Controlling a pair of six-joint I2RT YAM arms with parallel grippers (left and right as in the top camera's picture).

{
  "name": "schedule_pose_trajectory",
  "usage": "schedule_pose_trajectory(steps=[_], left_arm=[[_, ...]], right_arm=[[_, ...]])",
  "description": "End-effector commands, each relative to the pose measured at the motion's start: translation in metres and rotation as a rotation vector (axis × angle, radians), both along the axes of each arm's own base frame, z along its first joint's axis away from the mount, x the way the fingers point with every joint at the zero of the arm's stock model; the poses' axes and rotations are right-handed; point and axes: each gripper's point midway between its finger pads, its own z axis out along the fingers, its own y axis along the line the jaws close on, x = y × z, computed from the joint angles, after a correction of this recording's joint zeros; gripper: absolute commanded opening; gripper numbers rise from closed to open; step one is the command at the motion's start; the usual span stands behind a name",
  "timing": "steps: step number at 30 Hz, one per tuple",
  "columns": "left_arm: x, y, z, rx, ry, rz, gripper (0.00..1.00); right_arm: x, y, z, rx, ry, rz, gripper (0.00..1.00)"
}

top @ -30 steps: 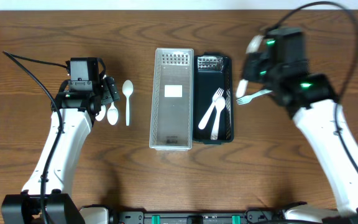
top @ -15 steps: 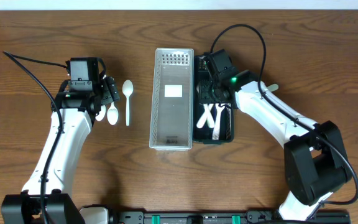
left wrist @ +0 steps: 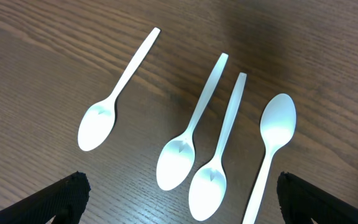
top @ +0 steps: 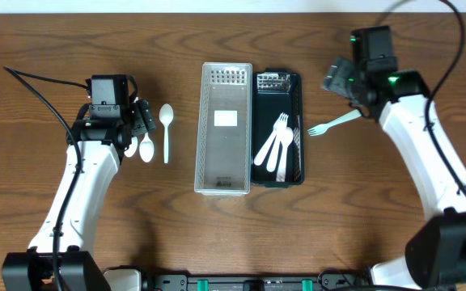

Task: Pack container
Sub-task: 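Grasp the mint-green fork by its handle with the right gripper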

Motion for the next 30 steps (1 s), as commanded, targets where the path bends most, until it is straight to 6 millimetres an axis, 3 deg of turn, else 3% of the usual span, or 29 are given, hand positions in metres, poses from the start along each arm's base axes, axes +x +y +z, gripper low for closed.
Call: schedule_pose_trajectory(steps=[1,6,9,13,18,24,28,30], left_arm=[[0.003,0.0,0.004,0.004,-0.008,-0.003,0.98],[0.003,0.0,0.004,0.004,-0.008,-0.003,0.98],[0.003,0.0,0.004,0.004,-0.008,-0.004,0.98],[0.003,0.0,0.004,0.004,-0.008,-0.003,0.98],[0.003,0.0,0.004,0.004,-0.008,-0.003,0.98],[0.003,0.0,0.004,0.004,-0.008,-0.004,0.98],[0.003,0.0,0.004,0.004,-0.008,-0.003,0.98],[0.003,0.0,0.004,0.004,-0.008,-0.003,0.98]], right_arm=[[-0.014,-0.025,-0.052,0.045,0.132,-0.242,0.84],[-0.021,-0.028,-0.109,0.101,0.273,-0.344,0.88],[-0.019,-0.024,-0.131,0.12,0.309,-0.352,0.88],[-0.017,-0.021,-0.15,0.155,0.329,-0.399,0.89],[-0.021,-0.02,-0.163,0.159,0.361,-0.426,0.82],[-0.027,-0.021,-0.177,0.156,0.399,-0.457,0.61],[-0.031,-0.023,-0.18,0.145,0.417,-0.462,0.41],[-0.033,-0.024,-0.181,0.143,0.423,-0.462,0.25]])
